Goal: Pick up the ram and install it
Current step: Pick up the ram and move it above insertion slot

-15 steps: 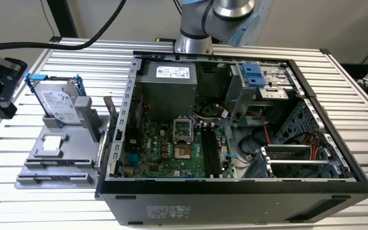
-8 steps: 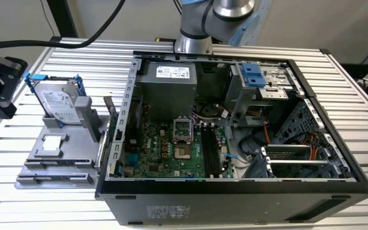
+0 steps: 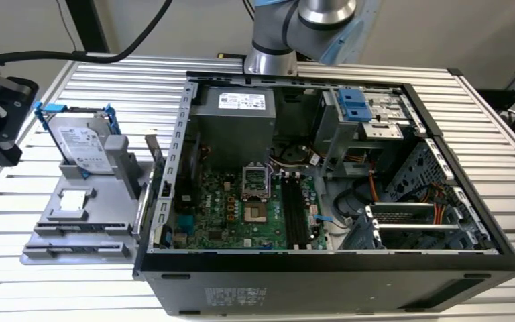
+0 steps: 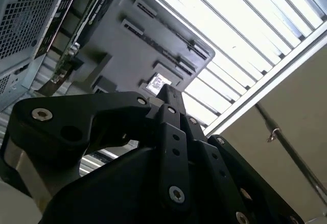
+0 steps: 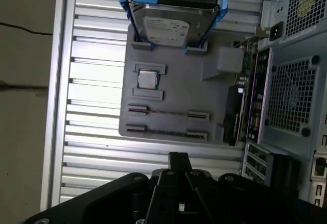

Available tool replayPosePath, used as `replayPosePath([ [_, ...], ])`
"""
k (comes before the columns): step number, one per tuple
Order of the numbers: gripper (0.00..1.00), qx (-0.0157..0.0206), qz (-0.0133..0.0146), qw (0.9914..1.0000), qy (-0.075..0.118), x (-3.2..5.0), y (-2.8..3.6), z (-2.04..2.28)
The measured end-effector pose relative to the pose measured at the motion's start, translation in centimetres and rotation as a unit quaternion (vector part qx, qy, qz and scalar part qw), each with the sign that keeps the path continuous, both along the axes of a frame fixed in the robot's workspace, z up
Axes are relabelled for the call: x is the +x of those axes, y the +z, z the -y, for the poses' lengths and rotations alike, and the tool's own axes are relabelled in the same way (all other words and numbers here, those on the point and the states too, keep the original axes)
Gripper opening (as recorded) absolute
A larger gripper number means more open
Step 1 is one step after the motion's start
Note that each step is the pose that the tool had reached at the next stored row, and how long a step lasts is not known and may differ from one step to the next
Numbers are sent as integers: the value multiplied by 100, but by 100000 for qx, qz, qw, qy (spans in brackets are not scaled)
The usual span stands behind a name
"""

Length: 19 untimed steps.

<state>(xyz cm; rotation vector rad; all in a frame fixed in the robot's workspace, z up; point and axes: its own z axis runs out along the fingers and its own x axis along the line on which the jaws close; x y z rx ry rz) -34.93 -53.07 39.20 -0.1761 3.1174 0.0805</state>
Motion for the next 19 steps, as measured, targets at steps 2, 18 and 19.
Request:
replayPosePath([
  [2, 0, 7, 8, 99983, 1827, 1, -1, 0],
  [18, 0, 1, 5, 99130, 13162, 0, 0, 0],
  [19, 0, 3, 4, 99022, 13953, 0, -1, 0],
])
